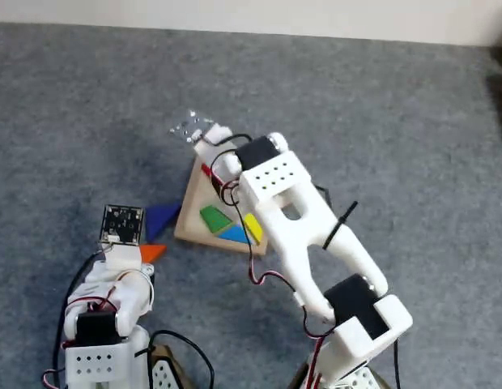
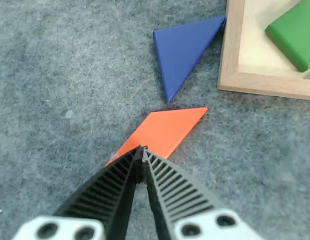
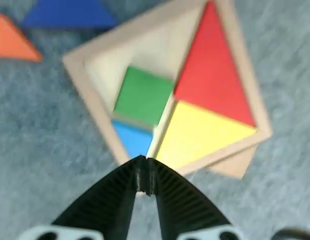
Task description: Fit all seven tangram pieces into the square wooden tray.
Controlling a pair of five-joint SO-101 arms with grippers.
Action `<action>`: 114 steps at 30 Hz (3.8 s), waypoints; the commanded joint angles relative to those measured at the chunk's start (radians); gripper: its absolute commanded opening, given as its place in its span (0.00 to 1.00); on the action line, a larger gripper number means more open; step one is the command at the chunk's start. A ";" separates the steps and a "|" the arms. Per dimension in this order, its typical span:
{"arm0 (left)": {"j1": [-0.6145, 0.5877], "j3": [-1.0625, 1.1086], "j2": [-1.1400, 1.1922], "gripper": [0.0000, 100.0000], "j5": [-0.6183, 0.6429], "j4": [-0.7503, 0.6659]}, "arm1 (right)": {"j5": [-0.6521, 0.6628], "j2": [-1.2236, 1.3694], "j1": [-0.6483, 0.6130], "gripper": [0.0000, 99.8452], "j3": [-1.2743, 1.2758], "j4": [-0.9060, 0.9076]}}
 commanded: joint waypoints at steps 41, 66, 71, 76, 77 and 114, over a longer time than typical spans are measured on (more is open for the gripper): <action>0.008 0.019 -0.044 0.00 -0.008 0.002 | -0.417 -0.030 0.157 0.05 0.116 -0.148; 0.008 0.019 -0.044 0.00 -0.008 0.002 | -0.618 0.455 0.337 0.16 -0.217 -0.140; 0.008 0.019 -0.044 0.00 -0.008 0.002 | -0.617 0.489 0.346 0.16 -0.275 -0.093; 0.008 0.019 -0.044 0.00 -0.008 0.002 | -0.617 0.507 0.328 0.16 -0.282 -0.019; 0.008 0.019 -0.044 0.00 -0.008 0.002 | -0.617 0.507 0.328 0.16 -0.282 -0.013; 0.008 0.019 -0.044 0.00 -0.008 0.002 | -0.483 0.513 0.334 0.17 -0.272 0.194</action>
